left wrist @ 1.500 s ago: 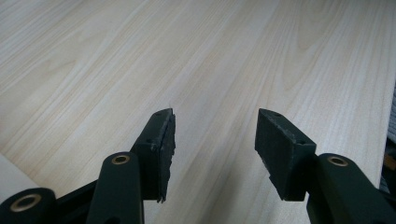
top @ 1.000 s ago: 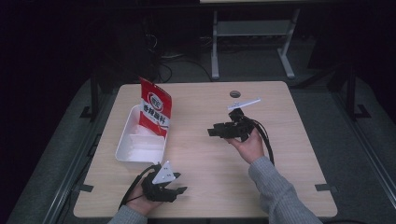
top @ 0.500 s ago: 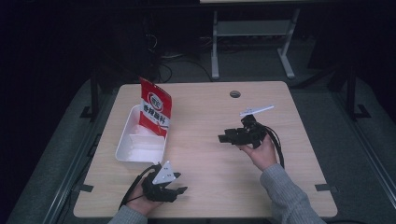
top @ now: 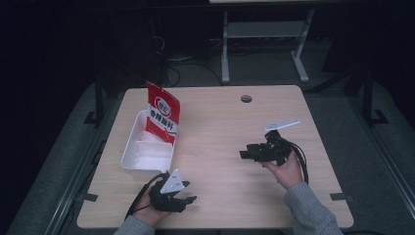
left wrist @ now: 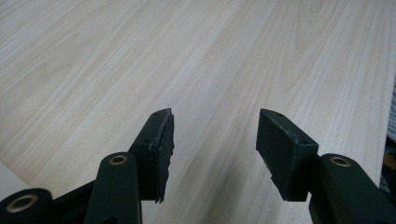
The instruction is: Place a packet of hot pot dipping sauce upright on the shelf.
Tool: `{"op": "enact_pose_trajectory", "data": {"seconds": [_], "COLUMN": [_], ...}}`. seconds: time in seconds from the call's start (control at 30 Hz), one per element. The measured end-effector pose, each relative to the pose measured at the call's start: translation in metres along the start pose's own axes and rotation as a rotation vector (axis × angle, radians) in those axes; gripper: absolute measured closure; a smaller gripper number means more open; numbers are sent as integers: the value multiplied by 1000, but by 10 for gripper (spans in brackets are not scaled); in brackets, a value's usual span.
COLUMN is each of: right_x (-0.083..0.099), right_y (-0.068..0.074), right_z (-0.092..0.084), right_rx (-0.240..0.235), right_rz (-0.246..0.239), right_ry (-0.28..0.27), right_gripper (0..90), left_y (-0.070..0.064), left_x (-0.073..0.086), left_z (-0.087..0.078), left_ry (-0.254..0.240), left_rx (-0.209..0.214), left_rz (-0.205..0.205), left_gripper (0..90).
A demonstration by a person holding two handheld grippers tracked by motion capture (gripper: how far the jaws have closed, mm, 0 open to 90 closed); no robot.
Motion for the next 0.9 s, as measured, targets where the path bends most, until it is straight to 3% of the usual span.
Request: {"op": "enact_pose_trajectory", "data": {"seconds": [0.9], "right_x": [53], "right_y": [-8], "right_z": [-21], "right_rx": [-7], "right_rz": [54], "right_ry": [17], "right_gripper": [415], "left_y": [0], "left_x": [-1], "left_z": [1], "left_ry": [-4], "left_rx": [1], "left_rz": [1], "left_gripper": [450]}}
Point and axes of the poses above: each handheld gripper's, and its own axes: z roughly forward along the jaws, x roughly out of its underside, y roughly to its left, the point moved 9 cm from there along z, roughly forward along the jaws, and after that the axes turned 6 degrees about x, right-handed, at the moved point
